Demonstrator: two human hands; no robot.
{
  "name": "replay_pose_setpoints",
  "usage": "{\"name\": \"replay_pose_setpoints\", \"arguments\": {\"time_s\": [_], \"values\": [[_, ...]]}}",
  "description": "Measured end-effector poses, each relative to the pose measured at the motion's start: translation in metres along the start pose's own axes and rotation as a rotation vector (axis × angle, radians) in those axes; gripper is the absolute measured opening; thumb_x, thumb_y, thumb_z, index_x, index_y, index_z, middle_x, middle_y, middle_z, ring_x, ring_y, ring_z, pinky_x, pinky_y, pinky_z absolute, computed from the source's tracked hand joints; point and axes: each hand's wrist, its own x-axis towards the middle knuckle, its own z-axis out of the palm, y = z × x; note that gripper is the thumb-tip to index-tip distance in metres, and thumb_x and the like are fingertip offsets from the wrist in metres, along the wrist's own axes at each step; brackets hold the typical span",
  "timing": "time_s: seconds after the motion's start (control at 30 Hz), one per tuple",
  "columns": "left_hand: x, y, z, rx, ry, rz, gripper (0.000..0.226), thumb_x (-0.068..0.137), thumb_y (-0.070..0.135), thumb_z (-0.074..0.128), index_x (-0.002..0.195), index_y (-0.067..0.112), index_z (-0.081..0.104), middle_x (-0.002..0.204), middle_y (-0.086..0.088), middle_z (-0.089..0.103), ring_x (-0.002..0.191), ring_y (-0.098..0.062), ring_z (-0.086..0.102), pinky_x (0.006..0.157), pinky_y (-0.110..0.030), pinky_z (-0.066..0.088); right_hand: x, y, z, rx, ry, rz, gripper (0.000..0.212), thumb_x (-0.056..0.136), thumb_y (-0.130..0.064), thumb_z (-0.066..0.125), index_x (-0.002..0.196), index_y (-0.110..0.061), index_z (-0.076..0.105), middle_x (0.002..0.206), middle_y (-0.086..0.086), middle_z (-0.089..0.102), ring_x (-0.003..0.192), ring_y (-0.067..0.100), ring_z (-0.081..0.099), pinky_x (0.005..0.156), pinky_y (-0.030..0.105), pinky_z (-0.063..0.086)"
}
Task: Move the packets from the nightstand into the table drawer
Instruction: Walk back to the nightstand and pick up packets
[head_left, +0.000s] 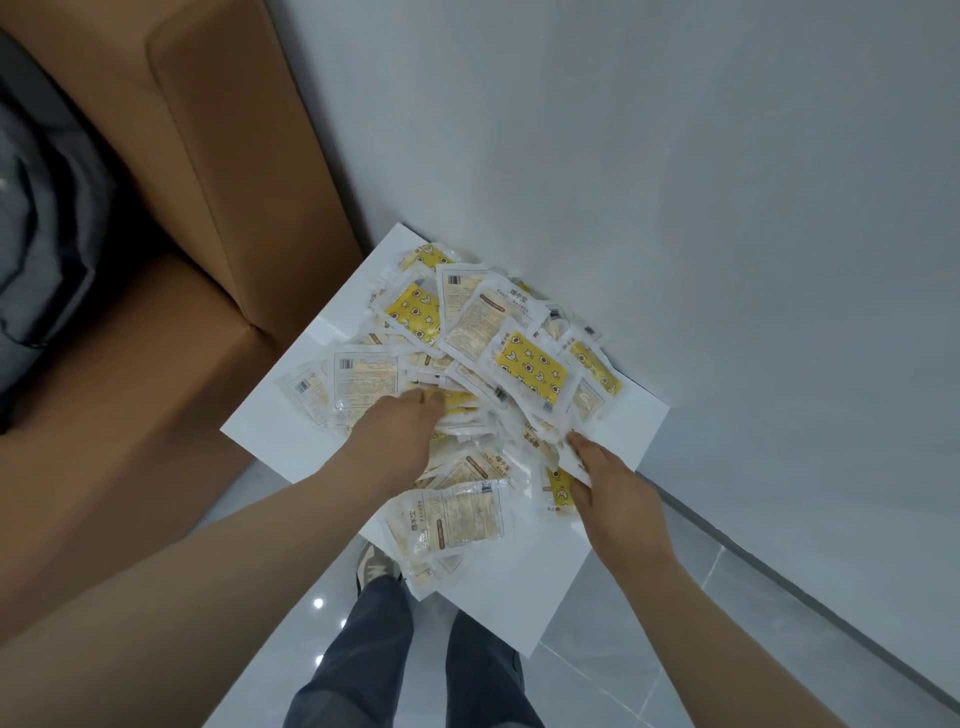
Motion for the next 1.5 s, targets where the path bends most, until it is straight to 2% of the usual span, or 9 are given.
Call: {"name": "replay_pose_setpoints", "arguments": {"time_s": [0.23,0.43,0.6,0.8,0.93,1.0,1.2,1.33,1.5], "values": [[-0.028,0.001,-0.037,-0.008,-0.011,-0.070,0.043,0.085,0.000,0.044,0.126,0.016,0.047,0.087,-0.003,0.048,0.069,-0.021,0.050,0.058,-0.029,0.042,-0.027,-0.021,-0.029,0.026,-0.010,0.005,0.050,0.098,-0.025,0.047,0.145,-0.027,0.033,0.142,-0.008,0.046,0.114,0.017,0.057,0.092,0.031,0.049],[-0.057,0.009,-0.078,-0.081,0.074,-0.068,0.033,0.092,0.007,0.039,0.122,0.016,0.049,0.099,-0.005,0.062,0.085,-0.023,0.062,0.076,-0.037,0.054,-0.050,-0.048,-0.070,0.059,0.025,-0.025,0.053,0.097,-0.022,0.047,0.146,-0.030,0.030,0.144,-0.011,0.044,0.115,0.014,0.055,0.090,0.028,0.048],[-0.083,0.022,-0.132,-0.187,0.214,0.005,0.026,0.094,0.014,0.037,0.115,0.014,0.053,0.090,-0.006,0.062,0.081,-0.023,0.060,0.073,-0.038,0.051,-0.066,-0.075,-0.118,0.082,0.107,-0.048,0.054,0.096,-0.021,0.048,0.146,-0.034,0.031,0.144,-0.012,0.044,0.117,0.012,0.054,0.092,0.024,0.043],[-0.124,0.036,-0.201,-0.248,0.341,0.107,0.009,0.090,0.011,0.039,0.089,0.015,0.047,0.067,-0.002,0.052,0.059,-0.019,0.047,0.053,-0.032,0.035,-0.099,-0.111,-0.183,0.120,0.252,-0.093,0.054,0.093,-0.021,0.050,0.143,-0.036,0.036,0.137,-0.016,0.051,0.120,0.009,0.052,0.087,0.015,0.035],[-0.156,0.053,-0.261,-0.280,0.458,0.192,0.029,0.086,0.014,0.048,0.067,0.028,0.030,0.056,0.003,0.041,0.052,-0.020,0.043,0.046,-0.029,0.024,-0.131,-0.135,-0.233,0.149,0.384,-0.141,0.051,0.092,-0.020,0.051,0.140,-0.035,0.041,0.120,-0.014,0.061,0.102,0.009,0.058,0.076,0.014,0.034],[-0.174,0.063,-0.294,-0.303,0.526,0.220,0.034,0.084,0.016,0.052,0.065,0.029,0.027,0.053,0.004,0.038,0.050,-0.019,0.040,0.047,-0.032,0.026,-0.149,-0.148,-0.261,0.145,0.459,-0.168,0.050,0.091,-0.018,0.051,0.138,-0.034,0.044,0.107,-0.012,0.062,0.092,0.010,0.058,0.070,0.014,0.034],[-0.224,0.100,-0.375,-0.388,0.686,0.350,0.035,0.077,0.016,0.061,0.063,0.031,0.033,0.055,0.002,0.044,0.057,-0.019,0.044,0.053,-0.033,0.033,-0.211,-0.177,-0.339,0.120,0.685,-0.221,0.052,0.089,-0.014,0.053,0.136,-0.035,0.046,0.102,-0.017,0.060,0.085,0.005,0.056,0.068,0.012,0.033],[-0.252,0.132,-0.410,-0.455,0.731,0.448,0.016,0.077,0.020,0.063,0.071,0.027,0.050,0.063,0.002,0.057,0.061,-0.017,0.053,0.058,-0.034,0.043,-0.255,-0.177,-0.377,0.107,0.822,-0.227,0.053,0.087,-0.013,0.055,0.134,-0.036,0.047,0.098,-0.026,0.053,0.081,-0.008,0.044,0.070,0.000,0.035],[-0.288,0.190,-0.434,-0.483,0.756,0.588,0.006,0.080,0.024,0.063,0.079,0.025,0.058,0.067,0.004,0.062,0.064,-0.014,0.059,0.060,-0.036,0.047,-0.326,-0.155,-0.414,0.052,0.941,-0.190,0.055,0.087,-0.013,0.053,0.134,-0.041,0.045,0.097,-0.029,0.053,0.084,-0.001,0.050,0.071,0.007,0.037]]}}
